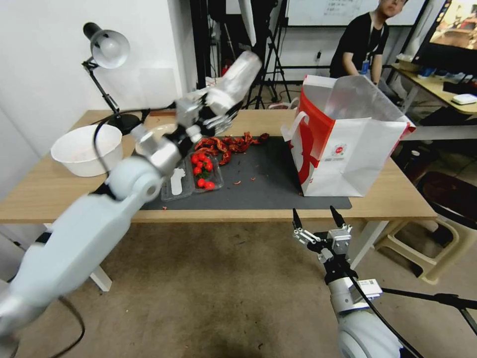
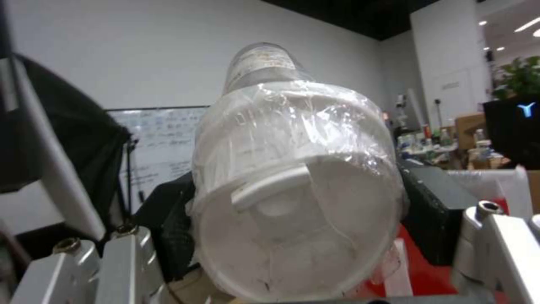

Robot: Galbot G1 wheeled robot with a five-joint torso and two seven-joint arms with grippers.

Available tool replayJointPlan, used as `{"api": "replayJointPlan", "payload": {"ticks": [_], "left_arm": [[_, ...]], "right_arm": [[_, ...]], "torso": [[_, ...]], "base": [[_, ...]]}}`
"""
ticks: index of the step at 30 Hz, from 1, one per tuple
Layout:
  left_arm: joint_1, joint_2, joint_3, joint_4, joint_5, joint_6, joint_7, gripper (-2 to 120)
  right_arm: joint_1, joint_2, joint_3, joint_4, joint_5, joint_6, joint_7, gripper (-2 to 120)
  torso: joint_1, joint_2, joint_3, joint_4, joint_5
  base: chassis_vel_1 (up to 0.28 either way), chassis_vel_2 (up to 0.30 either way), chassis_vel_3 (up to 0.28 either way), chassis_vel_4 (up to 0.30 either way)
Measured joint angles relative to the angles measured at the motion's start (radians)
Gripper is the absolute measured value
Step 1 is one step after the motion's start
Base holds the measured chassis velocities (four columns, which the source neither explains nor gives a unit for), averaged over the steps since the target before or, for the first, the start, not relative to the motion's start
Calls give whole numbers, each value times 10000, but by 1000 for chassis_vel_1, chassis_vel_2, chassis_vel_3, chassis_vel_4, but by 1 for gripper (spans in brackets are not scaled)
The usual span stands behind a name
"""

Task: Pick up the trash from the table and place it into the takeout bag.

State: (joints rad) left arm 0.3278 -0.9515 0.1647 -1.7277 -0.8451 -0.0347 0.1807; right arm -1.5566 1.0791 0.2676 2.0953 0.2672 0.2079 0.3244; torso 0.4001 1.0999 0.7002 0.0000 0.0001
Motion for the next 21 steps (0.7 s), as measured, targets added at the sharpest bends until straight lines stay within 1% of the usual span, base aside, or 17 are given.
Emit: {"api": "replayJointPlan", "payload": {"ticks": [2,3,4,6,7,8,9,11,12,14,15,17,18,19,21], "left_arm": [[-1031,-675,772,583,-44,-30,107,71],[-1489,-1029,1250,915,-83,-86,162,71],[-1489,-1029,1250,915,-83,-86,162,71],[-2226,-1756,2110,1579,-129,-219,329,71],[-2525,-2177,2485,1971,-135,-302,402,71],[-2525,-2177,2485,1971,-135,-302,402,71],[-2732,-2486,2724,2322,-128,-359,460,71],[-3093,-3046,3081,3020,-81,-423,598,71],[-3093,-3046,3081,3020,-81,-423,598,71],[-3428,-3488,3290,3753,41,-444,664,71],[-3560,-3608,3346,4036,171,-444,753,71],[-3610,-3642,3371,4137,241,-443,812,71],[-3758,-3709,3440,4426,510,-448,1040,71],[-3974,-3740,3529,4772,959,-511,1512,71],[-4326,-3714,3669,5217,1647,-631,2292,71]], "right_arm": [[-20,-6,14,31,-23,-10,10,100],[-47,-7,26,40,-32,-13,12,100],[-47,-7,26,40,-32,-13,12,100],[-115,-3,53,59,-64,-13,13,100],[-151,21,74,59,-92,-11,12,100],[-151,21,74,59,-92,-11,12,100],[-178,57,81,53,-118,-4,11,100],[-235,145,76,23,-182,5,10,100],[-235,145,76,23,-182,5,10,100],[-274,207,24,4,-252,20,-2,100],[-276,216,-7,-10,-271,23,-12,100],[-274,216,-21,-15,-276,24,-19,100],[-264,213,-48,-26,-279,25,-31,100],[-257,191,-53,-41,-279,26,-37,100],[-238,132,-36,-70,-265,36,-47,100]], "torso": [[0,0,-1,-1,5],[0,0,0,0,-1],[0,0,0,0,-1],[0,0,-1,-1,5],[0,0,0,-5,2],[0,0,0,-5,2],[0,0,0,-8,3],[0,-1,0,-4,3],[0,-1,0,-4,3],[0,-1,-1,-2,1],[0,-1,-1,-1,0],[0,0,-1,-1,0],[0,0,-1,-1,1],[0,-1,-1,1,-1],[-1,-1,-1,2,-1]], "base": [[0,0,0,0],[0,0,0,0],[0,0,0,0],[0,0,0,0],[0,0,0,0],[0,0,0,0],[0,0,0,0],[0,0,0,0],[0,0,0,0],[0,0,0,0],[0,0,0,0],[0,0,0,0],[0,0,0,0],[0,0,0,0],[0,0,0,0]]}}
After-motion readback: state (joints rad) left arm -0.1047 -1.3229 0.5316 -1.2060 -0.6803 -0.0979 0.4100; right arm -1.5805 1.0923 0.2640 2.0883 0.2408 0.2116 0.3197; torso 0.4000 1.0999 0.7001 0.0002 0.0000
